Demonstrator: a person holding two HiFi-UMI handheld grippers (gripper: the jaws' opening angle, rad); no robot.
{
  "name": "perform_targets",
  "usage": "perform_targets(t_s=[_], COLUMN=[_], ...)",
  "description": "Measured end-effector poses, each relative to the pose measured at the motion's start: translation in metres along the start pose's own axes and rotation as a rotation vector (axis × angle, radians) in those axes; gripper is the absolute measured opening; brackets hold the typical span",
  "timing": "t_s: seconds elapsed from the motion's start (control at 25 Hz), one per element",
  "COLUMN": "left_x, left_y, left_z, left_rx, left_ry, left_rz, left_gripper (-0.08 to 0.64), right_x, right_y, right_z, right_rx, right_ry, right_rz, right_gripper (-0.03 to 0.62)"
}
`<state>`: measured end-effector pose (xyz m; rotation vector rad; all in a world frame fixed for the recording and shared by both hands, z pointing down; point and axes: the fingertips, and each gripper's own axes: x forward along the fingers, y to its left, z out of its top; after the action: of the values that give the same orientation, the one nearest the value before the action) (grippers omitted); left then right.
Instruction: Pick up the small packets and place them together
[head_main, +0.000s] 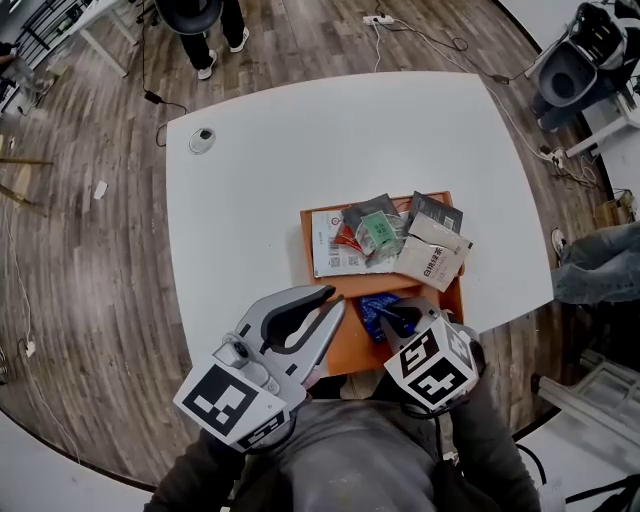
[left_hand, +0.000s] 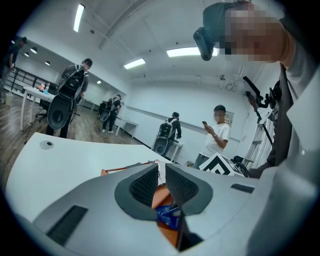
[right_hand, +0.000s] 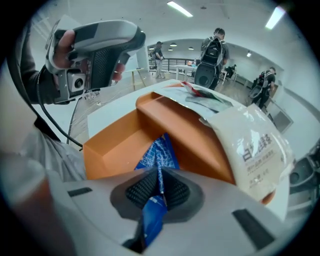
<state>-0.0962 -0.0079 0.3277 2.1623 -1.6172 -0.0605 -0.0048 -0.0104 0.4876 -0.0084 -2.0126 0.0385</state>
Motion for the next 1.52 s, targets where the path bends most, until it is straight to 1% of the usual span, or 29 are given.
perform_targets(t_s=[0.24, 0.64, 0.76, 0.88, 1.2, 1.52], left_x=[-0.005, -0.019, -0.02, -0.019, -0.017, -0.005], left_y=[-0.003, -0.018, -0.021, -0.024, -0.028, -0.029], left_z=[0.004, 0.017, 0.019, 0.02, 0.029, 0.045], left_rx=[0.007, 0.03, 0.035, 0.041, 0.055, 0.068], left_ry=[-0.011, -0.039, -0.044, -0.048, -0.062, -0.089], left_rz=[0.005, 0.014, 0.018, 0.019, 0.039, 0.062], left_gripper=[0.049, 0.049, 0.049, 0.049, 0.049, 0.049], right_x=[-0.017, -0.036, -0.044, -0.05, -0.077, -0.105], right_y=[0.01, 0.031, 0.035, 0.035, 0.02, -0.028], right_z=[0.015, 0.019, 0.024, 0.03, 0.053, 0.075], right_rx=[-0.023, -0.059, -0.066, -0.08, -0.11, -0.126], right_ry=[-0.048, -0.052, -0.077, -0.106, -0.182, -0.238], right_rz=[0.004, 0.026, 0.037, 0.03, 0.001, -0.078], right_gripper=[0.022, 0.021, 0.022, 0.021, 0.022, 0.022])
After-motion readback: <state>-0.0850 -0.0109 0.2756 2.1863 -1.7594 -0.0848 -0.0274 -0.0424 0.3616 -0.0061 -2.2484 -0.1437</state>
